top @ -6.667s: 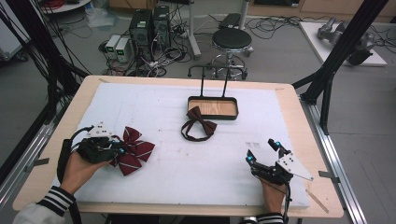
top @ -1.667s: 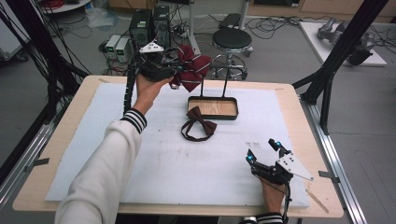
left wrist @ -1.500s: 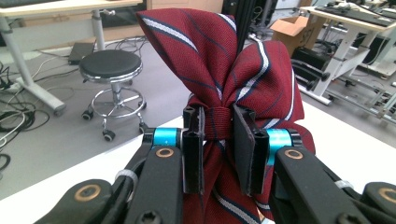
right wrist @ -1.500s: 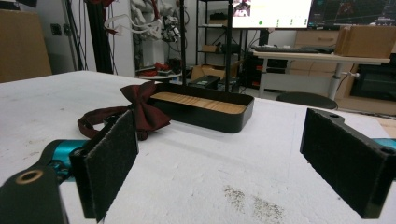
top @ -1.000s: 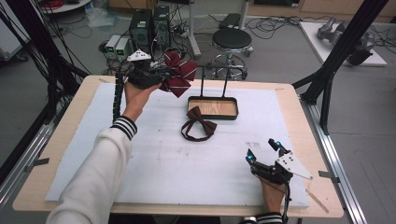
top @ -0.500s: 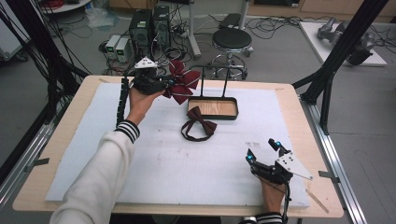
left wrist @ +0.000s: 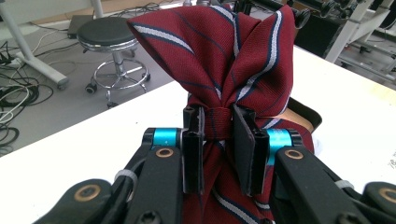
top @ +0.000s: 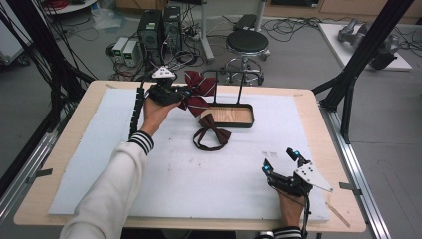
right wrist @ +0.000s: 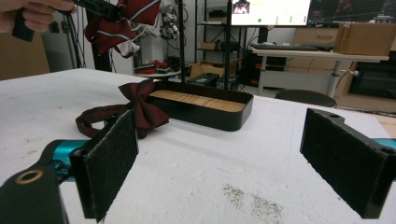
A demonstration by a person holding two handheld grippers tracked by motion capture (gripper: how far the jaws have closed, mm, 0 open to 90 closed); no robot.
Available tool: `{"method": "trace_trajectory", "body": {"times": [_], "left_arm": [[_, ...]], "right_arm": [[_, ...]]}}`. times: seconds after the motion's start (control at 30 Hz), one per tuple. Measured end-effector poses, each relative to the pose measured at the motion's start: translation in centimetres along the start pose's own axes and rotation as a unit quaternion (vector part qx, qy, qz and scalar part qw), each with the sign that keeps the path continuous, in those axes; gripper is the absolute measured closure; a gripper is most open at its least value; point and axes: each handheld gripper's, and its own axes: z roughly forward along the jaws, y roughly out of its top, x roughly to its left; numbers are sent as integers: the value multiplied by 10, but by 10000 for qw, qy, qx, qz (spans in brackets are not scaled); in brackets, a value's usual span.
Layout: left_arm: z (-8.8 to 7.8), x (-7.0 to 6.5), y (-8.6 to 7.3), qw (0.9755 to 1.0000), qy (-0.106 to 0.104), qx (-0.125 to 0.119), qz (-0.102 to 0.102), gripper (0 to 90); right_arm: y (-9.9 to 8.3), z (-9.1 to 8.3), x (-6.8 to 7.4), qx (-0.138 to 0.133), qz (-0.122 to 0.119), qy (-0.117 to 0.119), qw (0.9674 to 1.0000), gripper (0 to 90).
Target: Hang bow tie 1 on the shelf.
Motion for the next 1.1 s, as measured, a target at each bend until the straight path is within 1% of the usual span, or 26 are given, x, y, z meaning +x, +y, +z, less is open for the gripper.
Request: {"method": "trace_trajectory", "body": {"times": [0.13,0.2,0.27,0.33,0.37,0.4,0.43,0.47,0.5,0.53,0.57,0.6,0.63,0.7,0.77,0.8,0.83,0.87,0.93,1.1], "left_arm": [[0,0,0,10000,-4,-3,-30,741],[0,0,0,10000,2,35,-15,740],[0,-1,-1,10000,31,28,-66,734],[1,0,-1,9999,46,52,-93,649],[2,0,-1,9998,83,83,-182,579],[3,0,-1,9995,98,126,-273,579],[4,0,-2,9992,127,152,-342,421],[4,0,-2,9992,248,193,-264,421],[4,-1,-2,9992,315,173,-192,281],[4,-1,-2,9992,315,173,-192,254],[3,-2,-2,9992,362,116,-152,210],[2,-1,-2,9992,374,55,-111,210],[1,-1,-2,9993,371,-4,-53,179],[-3,-1,-2,9993,327,-175,16,162],[-7,-1,-2,9990,338,-270,60,162],[-8,-1,-2,9990,310,-306,52,162],[-13,-2,-1,9986,287,-434,101,162],[-13,-2,-1,9986,287,-434,101,162],[-17,-3,-1,9980,233,-561,162,162],[-30,-6,-2,9969,202,-716,237,162]], "right_arm": [[0,0,0,-1,-11,0,10000,106],[0,0,0,-3,-16,-2,10000,106],[0,0,0,-3,-17,-9,10000,106],[0,0,0,-4,-23,-6,10000,106],[0,0,0,-3,-19,-6,10000,106],[0,0,0,-3,-14,-7,10000,106],[0,0,0,-4,-19,-7,10000,106],[0,0,0,-4,-19,-7,10000,106],[0,0,0,-3,-30,-8,10000,106],[0,0,0,-3,-30,-8,10000,106],[0,0,0,-3,-33,-5,10000,106],[0,0,0,-3,-33,-5,10000,106],[0,0,0,-1,-31,-4,10000,106],[0,0,0,3,-22,-4,10000,106],[0,0,1,1,-21,-9,10000,106],[0,0,1,1,-21,-9,10000,106],[0,0,1,2,-22,-8,10000,106],[0,0,1,2,-22,-8,10000,106],[0,0,1,-1,-26,-19,10000,106],[0,0,1,-1,-21,-14,10000,106]]}}
